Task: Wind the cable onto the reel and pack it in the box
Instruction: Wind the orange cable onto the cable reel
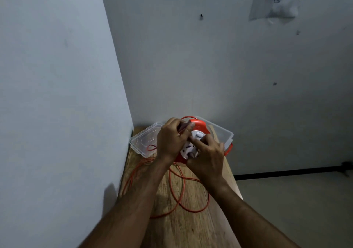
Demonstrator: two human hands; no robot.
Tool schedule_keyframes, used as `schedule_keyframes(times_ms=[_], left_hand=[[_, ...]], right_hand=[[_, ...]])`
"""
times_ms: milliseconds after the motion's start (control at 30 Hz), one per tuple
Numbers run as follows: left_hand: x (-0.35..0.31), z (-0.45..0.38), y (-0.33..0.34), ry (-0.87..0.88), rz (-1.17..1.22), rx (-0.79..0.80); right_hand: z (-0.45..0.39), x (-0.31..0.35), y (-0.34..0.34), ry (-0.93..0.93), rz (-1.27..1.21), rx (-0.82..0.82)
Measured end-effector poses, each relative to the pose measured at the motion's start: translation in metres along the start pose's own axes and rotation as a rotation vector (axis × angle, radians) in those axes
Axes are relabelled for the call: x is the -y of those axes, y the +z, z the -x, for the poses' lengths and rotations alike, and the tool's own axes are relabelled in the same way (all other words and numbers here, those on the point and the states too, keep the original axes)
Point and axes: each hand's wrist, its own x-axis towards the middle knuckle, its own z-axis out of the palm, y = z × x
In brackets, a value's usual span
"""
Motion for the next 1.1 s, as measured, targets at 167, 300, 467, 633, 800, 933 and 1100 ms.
schedule_keyframes(times_ms=[167, 300, 467, 633, 800, 933, 1100], left_hand=[[-0.005, 0.002, 0.001, -0.001, -0.03, -0.036], [-0.001, 0.007, 0.003, 0.03, -0.082, 0.006], [0.003, 0.011, 0.003, 0.021, -0.097, 0.004], [0.007, 0.005, -0.002, -0.017, -0.067, -0.038], [0.01, 0.004, -0.001, -0.028, -0.038, -0.024], [0.01, 0.004, 0.0, -0.034, -0.018, -0.01], [0.009, 0.004, 0.0, -0.006, -0.006, 0.038]], right_hand=[[0.001, 0.034, 0.008, 0.658, -0.407, -0.13], [-0.008, 0.049, 0.014, 1.261, -0.868, -0.288], [-0.018, 0.04, 0.024, 1.507, -1.055, -0.286], [0.002, 0.03, 0.009, 0.797, -0.525, -0.021], [0.013, 0.01, -0.005, -0.104, 0.059, -0.011], [0.02, -0.003, -0.002, -0.291, 0.247, 0.13], [0.022, -0.013, 0.001, -0.259, 0.393, 0.189]])
